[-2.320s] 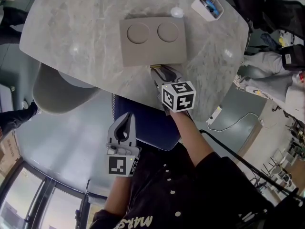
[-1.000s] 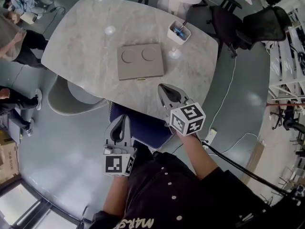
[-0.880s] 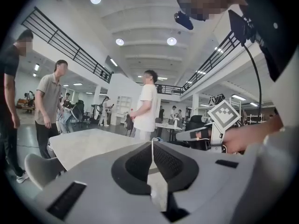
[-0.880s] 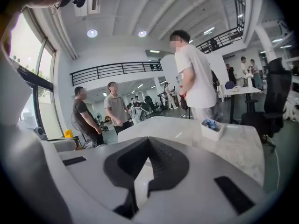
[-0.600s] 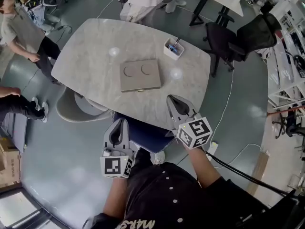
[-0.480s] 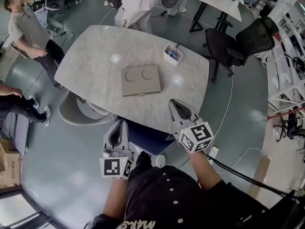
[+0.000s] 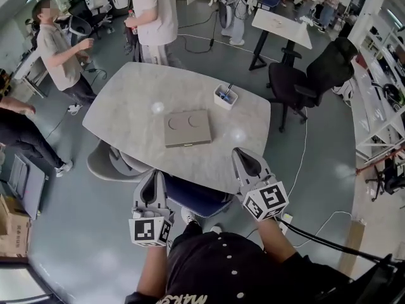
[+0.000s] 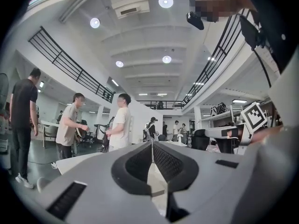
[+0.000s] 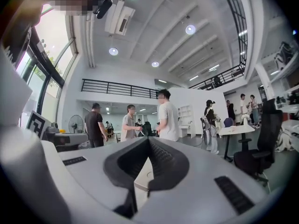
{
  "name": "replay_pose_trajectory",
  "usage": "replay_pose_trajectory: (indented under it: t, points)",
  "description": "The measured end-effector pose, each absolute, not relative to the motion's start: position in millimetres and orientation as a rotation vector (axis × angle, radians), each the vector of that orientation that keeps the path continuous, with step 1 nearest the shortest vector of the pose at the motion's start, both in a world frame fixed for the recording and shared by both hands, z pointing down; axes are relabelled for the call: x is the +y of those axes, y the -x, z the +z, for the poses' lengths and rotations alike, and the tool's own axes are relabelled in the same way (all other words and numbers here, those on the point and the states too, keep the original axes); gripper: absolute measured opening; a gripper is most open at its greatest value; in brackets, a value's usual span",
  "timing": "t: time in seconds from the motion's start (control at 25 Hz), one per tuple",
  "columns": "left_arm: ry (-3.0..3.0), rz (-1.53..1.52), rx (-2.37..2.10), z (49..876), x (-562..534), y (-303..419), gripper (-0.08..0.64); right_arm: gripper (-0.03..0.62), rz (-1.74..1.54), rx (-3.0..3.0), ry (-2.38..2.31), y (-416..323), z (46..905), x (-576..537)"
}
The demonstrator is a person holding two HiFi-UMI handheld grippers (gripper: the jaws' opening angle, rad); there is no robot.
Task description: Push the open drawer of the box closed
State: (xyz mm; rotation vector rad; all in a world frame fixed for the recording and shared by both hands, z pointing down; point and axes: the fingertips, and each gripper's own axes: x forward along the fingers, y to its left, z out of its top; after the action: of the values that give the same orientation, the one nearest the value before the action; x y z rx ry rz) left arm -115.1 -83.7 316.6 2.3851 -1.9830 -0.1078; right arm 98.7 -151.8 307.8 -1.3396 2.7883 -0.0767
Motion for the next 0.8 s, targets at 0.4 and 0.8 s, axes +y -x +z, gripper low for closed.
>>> replay_pose_trajectory:
  t: [0.4, 0.8]
  points:
    - [-2.407, -0.112, -2.029, 293, -64, 117, 0.018, -0.003, -0.006, 2.695, 1.375, -121, 286, -135]
    - [-2.393, -0.129, -2.061, 290, -52, 119, 0.018, -0.003, 0.012, 2.706, 1.350, -120, 279, -126]
